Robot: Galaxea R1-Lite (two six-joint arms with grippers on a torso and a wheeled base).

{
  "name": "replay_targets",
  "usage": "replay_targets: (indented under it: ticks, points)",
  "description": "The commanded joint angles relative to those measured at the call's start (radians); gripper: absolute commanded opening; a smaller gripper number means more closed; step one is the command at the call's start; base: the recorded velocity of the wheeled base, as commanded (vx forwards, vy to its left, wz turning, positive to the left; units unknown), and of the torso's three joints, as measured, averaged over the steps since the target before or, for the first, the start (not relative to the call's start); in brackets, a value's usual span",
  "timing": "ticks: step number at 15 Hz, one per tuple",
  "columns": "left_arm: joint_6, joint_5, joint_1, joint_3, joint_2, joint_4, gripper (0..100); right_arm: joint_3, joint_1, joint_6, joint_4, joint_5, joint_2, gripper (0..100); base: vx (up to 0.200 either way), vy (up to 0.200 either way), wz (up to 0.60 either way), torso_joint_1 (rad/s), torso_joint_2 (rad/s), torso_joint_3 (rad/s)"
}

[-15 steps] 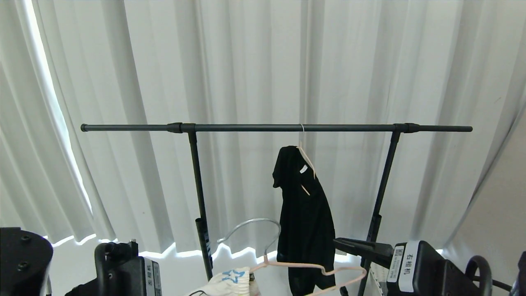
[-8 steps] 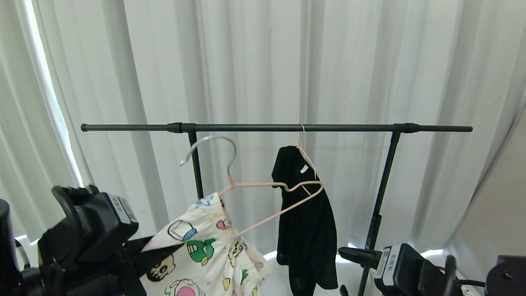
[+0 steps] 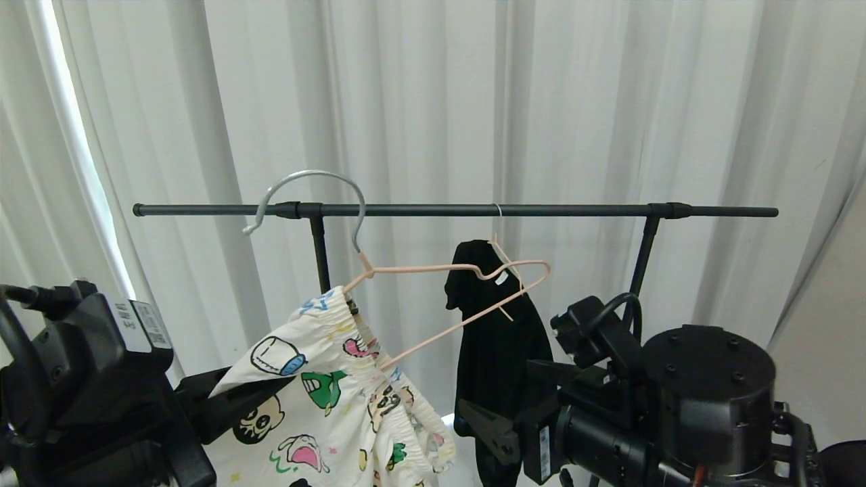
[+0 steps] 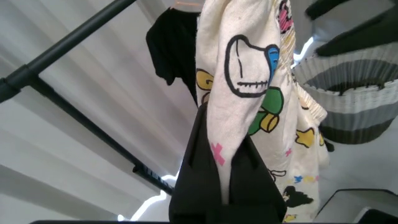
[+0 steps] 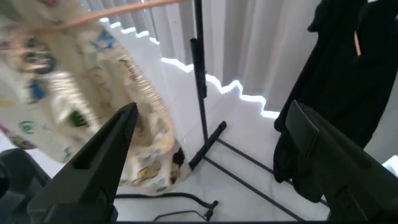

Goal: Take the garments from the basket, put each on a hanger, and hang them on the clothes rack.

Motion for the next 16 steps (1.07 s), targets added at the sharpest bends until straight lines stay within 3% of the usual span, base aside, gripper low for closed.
replay_targets:
  ticks: [1,5,8,11,12,16]
  points:
    - [-0.002,0.000,-0.015,-0.001,-0.025,-0.001,0,-0.008,0.012,0.000,-0.001,-0.001,0.052,100,0.000,0.000,0.00,0.000,0.00,0.000]
    - [0.001,-0.035,-0.025,-0.024,-0.034,-0.001,0,-0.004,0.083,0.000,-0.001,-0.001,0.074,100,0.000,0.000,0.00,0.000,0.00,0.000]
    - [0.002,-0.043,-0.025,-0.026,-0.040,-0.001,0,-0.001,0.089,-0.003,-0.001,-0.006,0.090,100,0.000,0.000,0.00,0.000,0.00,0.000]
    - [0.001,-0.043,-0.025,-0.034,-0.056,-0.001,0,0.042,0.077,-0.011,0.003,-0.075,0.113,100,0.000,0.000,0.00,0.000,0.00,0.000]
    - [-0.001,-0.041,-0.023,-0.023,-0.067,-0.001,0,0.081,0.044,-0.025,0.003,-0.121,0.115,100,0.000,0.000,0.00,0.000,0.00,0.000]
    - [0.004,-0.037,0.006,0.060,-0.108,-0.001,0,0.127,-0.157,-0.169,-0.004,-0.155,0.094,100,0.000,0.000,0.00,0.000,0.00,0.000]
